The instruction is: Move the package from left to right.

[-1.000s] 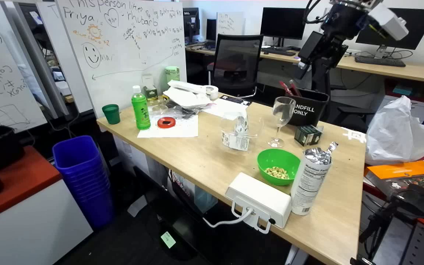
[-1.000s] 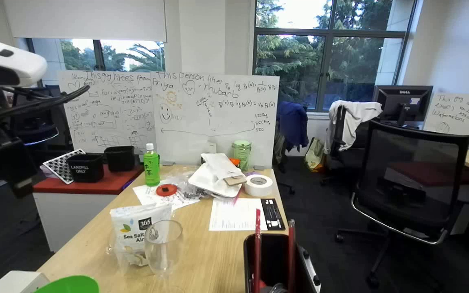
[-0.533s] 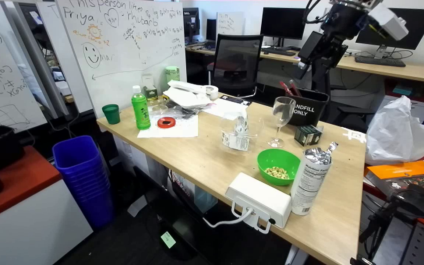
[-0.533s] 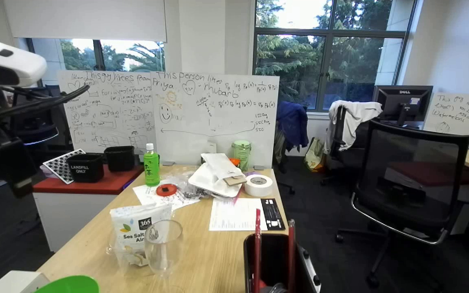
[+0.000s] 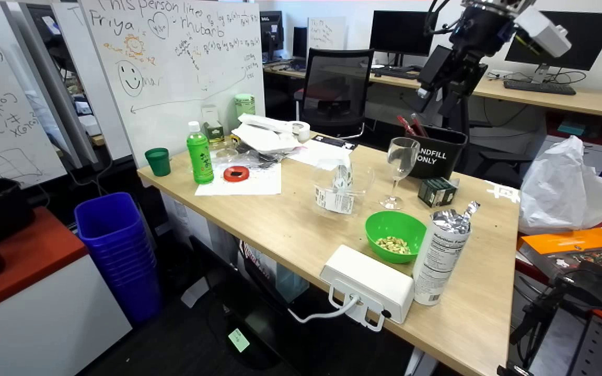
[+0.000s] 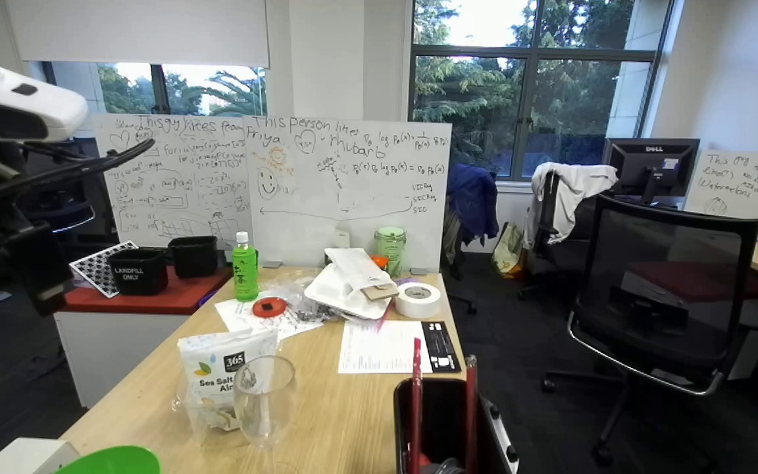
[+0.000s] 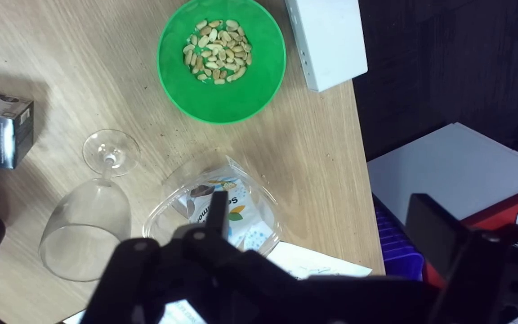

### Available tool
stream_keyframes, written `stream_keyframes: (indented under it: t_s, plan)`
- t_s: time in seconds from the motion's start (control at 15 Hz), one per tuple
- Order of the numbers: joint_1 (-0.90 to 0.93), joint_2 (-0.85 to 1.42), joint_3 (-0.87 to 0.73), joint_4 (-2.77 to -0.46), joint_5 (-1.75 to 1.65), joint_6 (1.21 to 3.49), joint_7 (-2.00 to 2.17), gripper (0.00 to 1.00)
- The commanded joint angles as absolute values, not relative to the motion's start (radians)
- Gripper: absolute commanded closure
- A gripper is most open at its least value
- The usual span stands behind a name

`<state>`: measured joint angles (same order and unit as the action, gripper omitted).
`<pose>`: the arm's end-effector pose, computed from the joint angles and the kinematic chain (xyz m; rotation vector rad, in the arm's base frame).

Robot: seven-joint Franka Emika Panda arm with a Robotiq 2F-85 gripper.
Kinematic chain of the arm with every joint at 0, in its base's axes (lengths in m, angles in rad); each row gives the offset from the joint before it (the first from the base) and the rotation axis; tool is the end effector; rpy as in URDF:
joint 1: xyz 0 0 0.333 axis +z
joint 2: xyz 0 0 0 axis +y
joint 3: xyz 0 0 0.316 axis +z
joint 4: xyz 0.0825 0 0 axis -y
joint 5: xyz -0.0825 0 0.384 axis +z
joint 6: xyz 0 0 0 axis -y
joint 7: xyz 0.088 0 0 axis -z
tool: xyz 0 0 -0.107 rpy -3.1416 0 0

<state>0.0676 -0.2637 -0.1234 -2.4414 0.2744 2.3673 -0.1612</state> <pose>0.4662 -0.0236 0.4194 -2.9037 0.1052 -0.3046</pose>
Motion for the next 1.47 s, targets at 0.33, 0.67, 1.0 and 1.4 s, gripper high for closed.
stream_keyframes:
  t_s: [0.33,0.67,1.0,1.4]
  plan:
    - [0.04,0.003,-0.062,-2.203,0.249,2.419,0.031,0.0]
    - [0.047,0.18,-0.051,-2.041,0.153,2.445,0.238,0.0]
    - [0.054,0.346,-0.071,-1.91,0.078,2.421,0.337,0.0]
    - [0.068,0.517,-0.091,-1.783,0.068,2.413,0.437,0.0]
